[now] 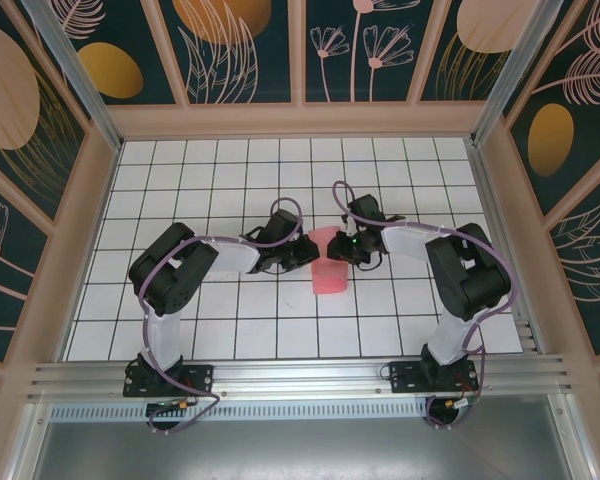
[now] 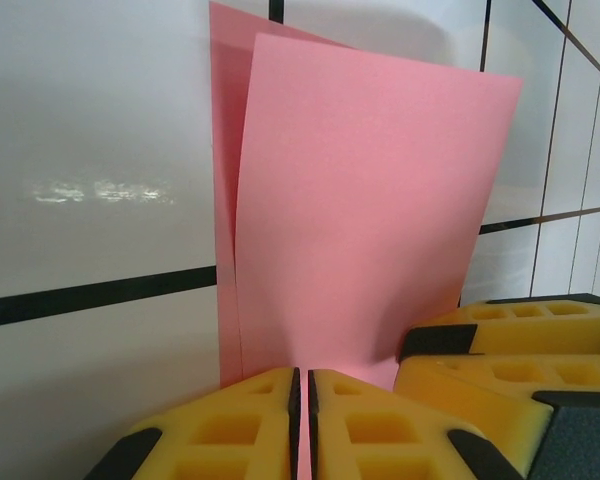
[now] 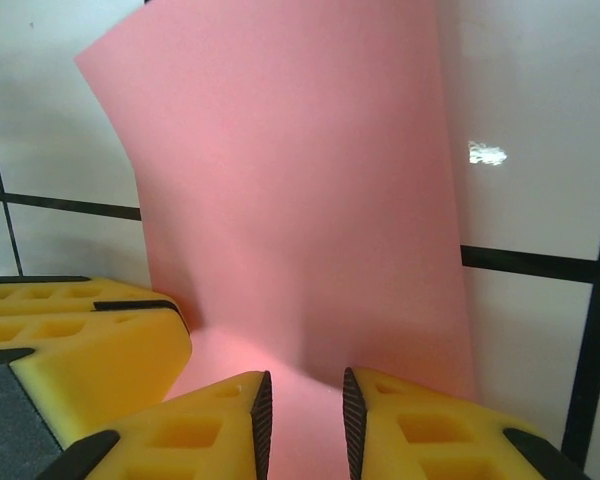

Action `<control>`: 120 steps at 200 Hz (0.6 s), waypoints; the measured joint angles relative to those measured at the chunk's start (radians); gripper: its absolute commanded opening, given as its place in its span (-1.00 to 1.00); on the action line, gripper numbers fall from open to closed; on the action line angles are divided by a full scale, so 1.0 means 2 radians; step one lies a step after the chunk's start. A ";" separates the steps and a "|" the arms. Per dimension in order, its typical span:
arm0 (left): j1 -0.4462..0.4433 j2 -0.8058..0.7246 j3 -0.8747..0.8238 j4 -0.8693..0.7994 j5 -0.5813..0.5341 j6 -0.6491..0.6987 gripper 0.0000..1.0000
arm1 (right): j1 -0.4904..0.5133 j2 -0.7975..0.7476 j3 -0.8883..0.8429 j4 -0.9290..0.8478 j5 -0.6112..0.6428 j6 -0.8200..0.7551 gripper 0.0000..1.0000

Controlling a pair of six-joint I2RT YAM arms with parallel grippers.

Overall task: Fold a paper plane with a square sheet of paper (pick it up from the middle)
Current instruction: Fold the square sheet of paper in half at the center of the table.

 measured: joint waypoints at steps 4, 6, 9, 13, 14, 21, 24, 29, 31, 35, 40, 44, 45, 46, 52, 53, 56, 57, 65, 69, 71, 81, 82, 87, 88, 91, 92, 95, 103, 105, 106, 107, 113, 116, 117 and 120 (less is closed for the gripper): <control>0.000 0.000 0.000 0.000 -0.001 0.000 -0.73 | 0.000 -0.002 0.000 0.000 0.000 0.000 -0.36; 0.000 0.000 0.000 0.000 -0.001 0.000 -0.73 | 0.000 -0.002 0.000 0.000 0.000 -0.001 -0.35; 0.000 0.000 0.000 0.000 -0.001 0.000 -0.73 | 0.000 -0.004 0.000 0.000 0.000 -0.001 -0.34; 0.000 0.000 0.000 0.000 -0.001 0.000 -0.74 | 0.000 -0.007 0.000 0.000 0.000 -0.002 -0.33; 0.000 0.000 0.000 0.000 -0.001 0.000 -0.74 | 0.000 -0.008 0.000 0.000 0.000 -0.002 -0.32; 0.000 0.000 0.000 -0.001 -0.002 0.000 -0.73 | 0.000 -0.015 0.000 -0.001 0.001 -0.003 -0.28; 0.000 0.000 0.000 -0.001 -0.002 0.000 -0.73 | 0.000 -0.018 0.000 -0.001 0.002 -0.002 -0.26; 0.000 0.000 0.000 -0.001 -0.002 0.000 -0.73 | 0.000 -0.026 0.000 -0.001 0.006 -0.002 -0.24; 0.000 0.000 0.000 -0.001 -0.002 0.000 -0.73 | 0.000 -0.027 0.000 -0.001 0.008 -0.003 -0.24; 0.000 0.000 0.000 -0.001 -0.002 0.000 -0.73 | 0.000 -0.034 0.000 -0.002 0.011 -0.003 -0.21; 0.000 0.000 0.000 -0.001 -0.002 0.000 -0.73 | -0.001 -0.041 0.000 -0.002 0.016 -0.004 -0.18; 0.000 -0.001 0.000 -0.002 -0.002 0.000 -0.73 | -0.001 -0.047 0.000 -0.002 0.022 -0.003 -0.15; 0.000 -0.001 0.000 -0.002 -0.002 0.000 -0.73 | -0.001 -0.047 0.000 -0.002 0.023 -0.004 -0.14; 0.000 -0.001 0.000 -0.002 -0.002 0.000 -0.73 | -0.001 -0.049 0.000 -0.002 0.024 -0.004 -0.14; 0.000 -0.001 0.000 -0.004 -0.002 0.000 -0.73 | -0.002 -0.056 0.000 -0.002 0.031 -0.004 -0.10; 0.000 -0.001 0.000 -0.004 -0.002 0.000 -0.73 | -0.002 -0.057 0.000 -0.002 0.032 -0.004 -0.10; 0.000 -0.001 0.000 -0.004 -0.002 0.000 -0.73 | -0.002 -0.059 0.000 -0.002 0.036 -0.003 -0.08; 0.000 -0.001 0.000 -0.004 -0.003 0.000 -0.73 | -0.003 -0.060 0.000 -0.002 0.038 -0.002 -0.08; 0.000 -0.002 0.000 -0.006 -0.003 0.000 -0.73 | -0.004 -0.063 0.000 -0.002 0.049 -0.003 -0.07; 0.000 -0.002 0.000 -0.006 -0.004 0.001 -0.73 | -0.005 -0.064 0.000 -0.002 0.056 -0.003 -0.06; 0.000 -0.002 0.000 -0.006 -0.004 0.001 -0.73 | -0.006 -0.064 0.000 -0.002 0.059 -0.003 -0.07; -0.001 -0.003 0.000 -0.009 -0.006 0.002 -0.72 | -0.007 -0.060 0.000 -0.004 0.070 -0.003 -0.07; -0.001 -0.004 0.000 -0.010 -0.006 0.002 -0.72 | -0.008 -0.059 0.000 -0.004 0.071 -0.003 -0.07; -0.001 -0.004 0.000 -0.010 -0.007 0.003 -0.72 | -0.009 -0.056 0.000 -0.005 0.075 -0.003 -0.06; -0.001 -0.004 0.000 -0.011 -0.007 0.003 -0.72 | -0.009 -0.056 0.000 -0.005 0.076 -0.003 -0.06; -0.001 -0.005 0.000 -0.012 -0.007 0.004 -0.72 | -0.009 -0.054 0.000 -0.005 0.077 -0.004 -0.06; -0.001 -0.005 0.000 -0.012 -0.007 0.004 -0.72 | -0.009 -0.053 0.000 -0.006 0.077 -0.003 -0.06; -0.001 -0.005 0.000 -0.013 -0.007 0.004 -0.72 | -0.010 -0.051 0.000 -0.006 0.078 -0.004 -0.07; -0.001 -0.006 0.000 -0.016 -0.008 0.004 -0.72 | -0.010 -0.044 0.000 -0.008 0.079 -0.004 -0.06; -0.001 -0.007 0.000 -0.017 -0.009 0.004 -0.72 | -0.010 -0.043 0.000 -0.008 0.079 -0.004 -0.06; -0.001 -0.007 0.000 -0.017 -0.009 0.004 -0.72 | -0.010 -0.042 0.000 -0.009 0.079 -0.004 -0.07; -0.001 -0.007 0.000 -0.018 -0.009 0.004 -0.72 | -0.010 -0.041 0.000 -0.009 0.079 -0.005 -0.07; -0.001 -0.007 0.000 -0.019 -0.010 0.004 -0.72 | -0.010 -0.036 0.000 -0.011 0.077 -0.007 -0.08; -0.001 -0.007 0.000 -0.019 -0.010 0.004 -0.72 | -0.010 -0.034 0.000 -0.011 0.077 -0.007 -0.09; -0.001 -0.007 0.000 -0.019 -0.010 0.004 -0.72 | -0.010 -0.033 0.000 -0.012 0.076 -0.008 -0.09; -0.001 -0.007 0.000 -0.019 -0.010 0.004 -0.73 | -0.010 -0.031 0.000 -0.012 0.075 -0.008 -0.09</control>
